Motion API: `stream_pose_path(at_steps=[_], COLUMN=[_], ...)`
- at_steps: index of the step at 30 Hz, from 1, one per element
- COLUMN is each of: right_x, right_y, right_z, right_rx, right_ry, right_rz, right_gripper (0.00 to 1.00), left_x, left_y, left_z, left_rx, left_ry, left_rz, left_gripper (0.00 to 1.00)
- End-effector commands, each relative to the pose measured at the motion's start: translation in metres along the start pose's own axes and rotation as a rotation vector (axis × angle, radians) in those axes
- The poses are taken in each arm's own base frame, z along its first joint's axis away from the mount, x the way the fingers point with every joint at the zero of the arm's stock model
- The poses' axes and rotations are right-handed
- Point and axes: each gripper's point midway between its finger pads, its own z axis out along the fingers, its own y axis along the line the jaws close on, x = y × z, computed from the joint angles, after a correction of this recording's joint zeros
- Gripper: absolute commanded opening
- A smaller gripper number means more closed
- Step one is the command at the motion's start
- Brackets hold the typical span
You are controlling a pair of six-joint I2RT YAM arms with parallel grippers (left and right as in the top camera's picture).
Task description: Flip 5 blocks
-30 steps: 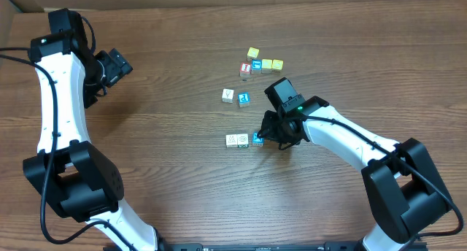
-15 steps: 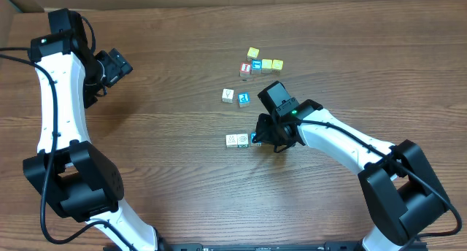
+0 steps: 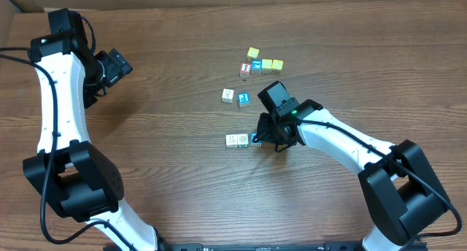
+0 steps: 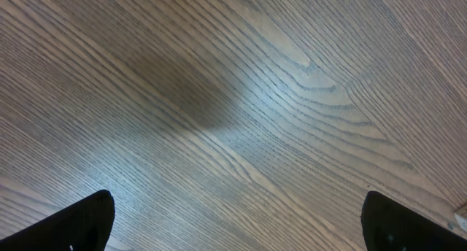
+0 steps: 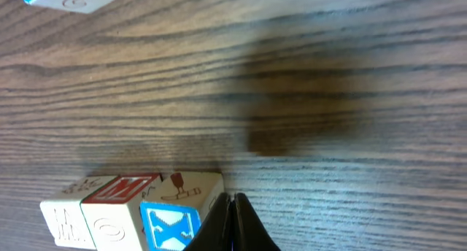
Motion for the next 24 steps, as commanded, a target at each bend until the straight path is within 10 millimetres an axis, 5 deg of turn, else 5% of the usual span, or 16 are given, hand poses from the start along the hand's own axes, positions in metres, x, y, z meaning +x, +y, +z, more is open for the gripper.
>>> stream_pose_path(at_steps=[1, 24], right_x=[-0.004, 0.000], right_y=[-0.003, 0.004], right_z=[0.002, 0.013], right_rx=[0.017, -0.041], right_ry=[-0.021, -0.007], right_rz=[-0.004, -0.098], right_gripper=[0.04, 0.04], left_x=[-0.005, -0.003], left_y=[-0.002, -0.005], left_z=[-0.009, -0.008], left_rx=[0.009, 0.011], left_ry=[-0.026, -0.025], left_rz=[0.004, 0.012], left_gripper=[1.00, 1.00])
